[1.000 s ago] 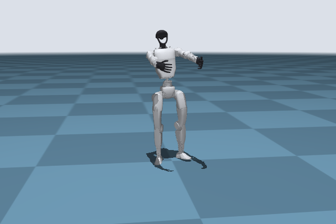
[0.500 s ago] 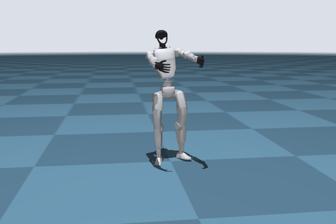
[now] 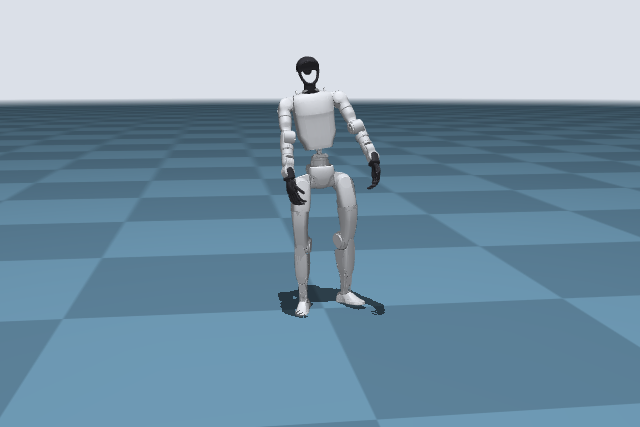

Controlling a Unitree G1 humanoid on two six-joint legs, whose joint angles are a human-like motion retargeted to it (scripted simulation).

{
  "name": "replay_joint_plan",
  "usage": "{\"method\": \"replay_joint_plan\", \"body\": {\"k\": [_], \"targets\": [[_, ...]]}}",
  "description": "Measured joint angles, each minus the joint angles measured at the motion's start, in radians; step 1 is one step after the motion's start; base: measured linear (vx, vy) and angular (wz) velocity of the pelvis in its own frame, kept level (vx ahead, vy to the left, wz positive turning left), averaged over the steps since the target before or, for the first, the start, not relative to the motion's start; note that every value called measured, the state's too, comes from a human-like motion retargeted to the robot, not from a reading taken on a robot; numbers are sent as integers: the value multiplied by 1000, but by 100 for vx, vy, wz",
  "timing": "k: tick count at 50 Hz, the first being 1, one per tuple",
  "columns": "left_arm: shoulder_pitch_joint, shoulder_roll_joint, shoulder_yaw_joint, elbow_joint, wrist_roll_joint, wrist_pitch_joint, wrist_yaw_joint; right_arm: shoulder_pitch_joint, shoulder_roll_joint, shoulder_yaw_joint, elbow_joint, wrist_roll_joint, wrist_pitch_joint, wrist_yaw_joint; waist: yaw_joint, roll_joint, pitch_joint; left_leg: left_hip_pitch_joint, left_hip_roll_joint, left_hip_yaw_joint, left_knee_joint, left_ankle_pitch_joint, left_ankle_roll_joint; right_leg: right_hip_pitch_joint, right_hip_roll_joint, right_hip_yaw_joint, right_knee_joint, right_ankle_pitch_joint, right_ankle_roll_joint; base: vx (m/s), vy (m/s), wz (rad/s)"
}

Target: In place motions

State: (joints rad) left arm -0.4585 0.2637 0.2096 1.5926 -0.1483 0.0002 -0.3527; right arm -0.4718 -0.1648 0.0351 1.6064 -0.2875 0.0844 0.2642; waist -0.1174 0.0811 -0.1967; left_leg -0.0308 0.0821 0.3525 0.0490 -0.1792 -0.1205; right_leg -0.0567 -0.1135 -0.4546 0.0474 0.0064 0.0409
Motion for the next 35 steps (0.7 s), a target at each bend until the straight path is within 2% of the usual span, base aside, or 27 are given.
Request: {"method": "replay_joint_plan", "body": {"k": [3, 5, 8, 13, 20, 25, 29, 32, 35], "targets": [[132, -50, 26, 69, 195, 149, -119, 157, -13, -78, 72, 7, 45, -26, 2, -7, 51, 10, -2, -6, 2, -2, 0, 15, -2, -4, -4, 0, 2, 3, -1, 5], [227, -80, 21, 107, 253, 199, -185, 274, -21, -147, 94, 112, 38, -38, -6, -13, 86, 16, -5, -15, 2, -1, 0, 30, -4, -14, -9, -1, 3, 10, -3, 26], [398, -153, 66, 107, 253, 254, -163, 455, -26, -239, 94, 318, 47, 18, -21, -20, 114, 9, -6, -24, 2, 3, -3, 36, -8, -24, -14, -5, 6, 9, -3, 22], [669, -290, 190, 107, 117, 256, -109, 701, -60, -274, 94, 517, 108, 74, -37, -15, 108, -15, -3, -14, -5, 5, -8, 6, -9, -18, -14, -6, 10, 11, 0, -6], [855, -375, 267, 107, -21, 235, -59, 827, -83, -250, 94, 408, 134, -12, -45, -10, 137, -11, 6, -11, -7, 9, -9, 9, -4, -14, -17, -3, 12, 1, 0, -2], [797, -353, 274, 107, -130, 212, -26, 754, -67, -225, 94, 387, 109, 5, -45, -9, 134, -13, 7, -10, -8, 12, -10, 9, -4, -17, -18, -2, 11, -2, 0, 2], [648, -261, 141, 107, -177, 255, -51, 598, -52, -187, 94, 448, 104, -36, -39, -6, 113, -22, 6, -14, -7, 15, -10, 4, -4, -23, -19, -1, 9, -7, 0, 6], [480, -173, 36, 107, -141, 289, -103, 418, -39, -153, 94, 497, 107, -21, -34, -6, 104, -17, 6, -13, -7, 18, -10, 9, -4, -26, -19, 2, 7, -12, 1, 4], [256, -81, 22, 107, -45, 328, -181, 194, -13, -166, 94, 464, 118, 60, -33, -7, 75, -19, 4, -14, -6, 22, -10, 11, -5, -30, -21, 5, 6, -11, 0, 7]]}}
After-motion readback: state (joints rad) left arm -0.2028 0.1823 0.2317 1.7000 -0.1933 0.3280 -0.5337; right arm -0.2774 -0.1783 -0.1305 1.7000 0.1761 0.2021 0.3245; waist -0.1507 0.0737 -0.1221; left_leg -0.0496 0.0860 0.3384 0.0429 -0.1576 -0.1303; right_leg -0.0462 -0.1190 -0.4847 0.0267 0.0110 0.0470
